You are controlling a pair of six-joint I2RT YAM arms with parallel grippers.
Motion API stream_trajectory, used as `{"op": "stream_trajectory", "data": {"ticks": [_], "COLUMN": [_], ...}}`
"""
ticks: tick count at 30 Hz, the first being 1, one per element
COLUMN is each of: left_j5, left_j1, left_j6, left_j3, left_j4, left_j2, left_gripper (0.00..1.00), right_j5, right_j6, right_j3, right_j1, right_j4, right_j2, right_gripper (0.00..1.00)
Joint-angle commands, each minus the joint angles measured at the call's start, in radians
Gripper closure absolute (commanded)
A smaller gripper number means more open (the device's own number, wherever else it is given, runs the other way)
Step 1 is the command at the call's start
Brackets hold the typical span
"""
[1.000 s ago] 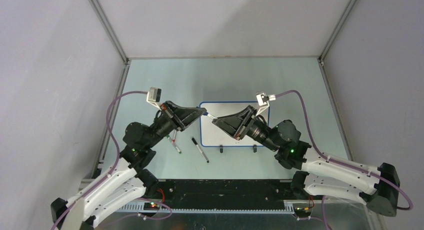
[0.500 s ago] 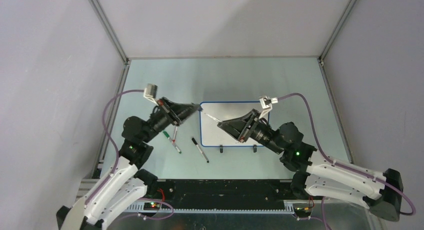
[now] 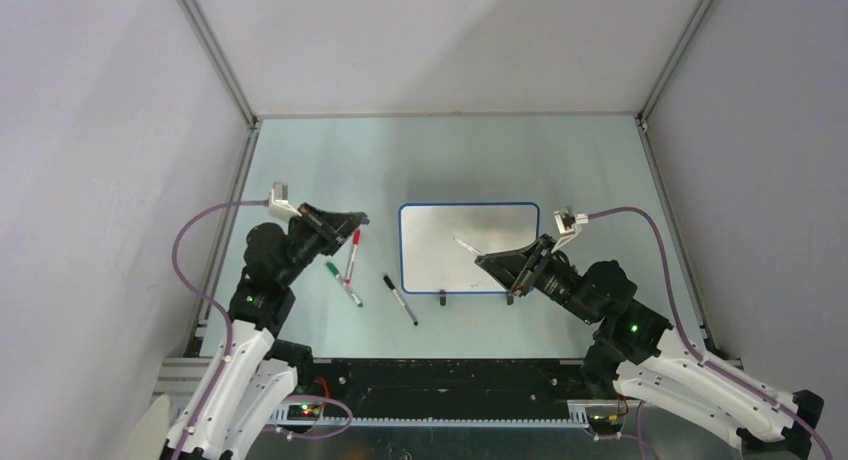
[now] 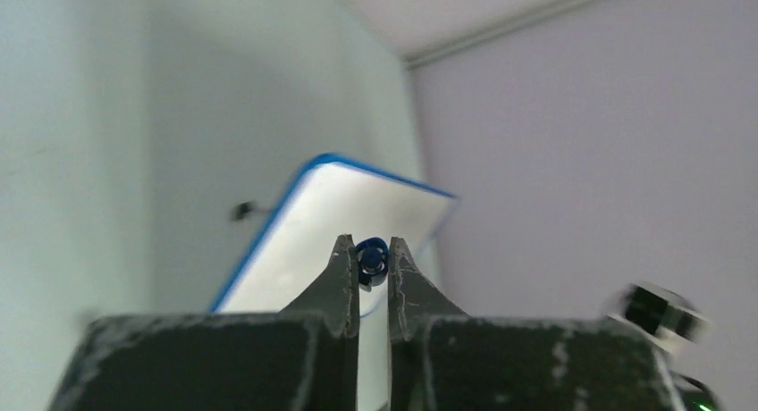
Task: Write a sentence on the whiteboard
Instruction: Place the pen cap at the center of the board.
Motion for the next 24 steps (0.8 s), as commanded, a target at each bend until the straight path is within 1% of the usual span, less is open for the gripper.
{"op": "stream_trajectory", "data": {"ticks": [1, 2, 3, 5, 8, 15, 19, 24], "left_j5": [-0.261, -0.283, -0.321, -0.338, -0.340, -0.470, -0.453, -0.422], "left_j1": [0.008, 0.007, 0.007, 0.004, -0.010, -0.126, -0.135, -0.137], "left_j6": [0.245, 0.259, 0.281, 0.310, 0.332, 0.362, 0.376, 0.397], "left_j3": [0.027, 0.024, 0.016, -0.008, -0.046, -0.063, -0.070, -0.084], "left_j4": [-0.380, -0.422, -0.437, -0.446, -0.393, -0.308, -0.248, -0.198], "left_j2": [0.003, 0.010, 0.022, 0.044, 0.086, 0.249, 0.332, 0.380], "left_gripper": [1.00, 1.00, 1.00, 1.00, 1.00, 1.00, 0.99, 0.93], "right_j5": [0.041, 0.046, 0.056, 0.073, 0.080, 0.068, 0.047, 0.044], "right_j6": [-0.061, -0.069, -0.073, -0.083, -0.097, -0.102, -0.122, -0.140], "right_j3": [0.000, 0.000, 0.000, 0.000, 0.000, 0.000, -0.001, -0.001], "right_j1": [-0.036, -0.043, -0.044, -0.046, -0.045, -0.046, -0.045, -0.047], "right_j4": [-0.215, -0.232, -0.259, -0.289, -0.310, -0.348, -0.380, -0.425], "right_j2": [-0.050, -0.057, -0.073, -0.094, -0.117, -0.131, -0.142, -0.152], "right_gripper": [1.00, 1.00, 1.00, 1.00, 1.00, 1.00, 1.00, 1.00]}}
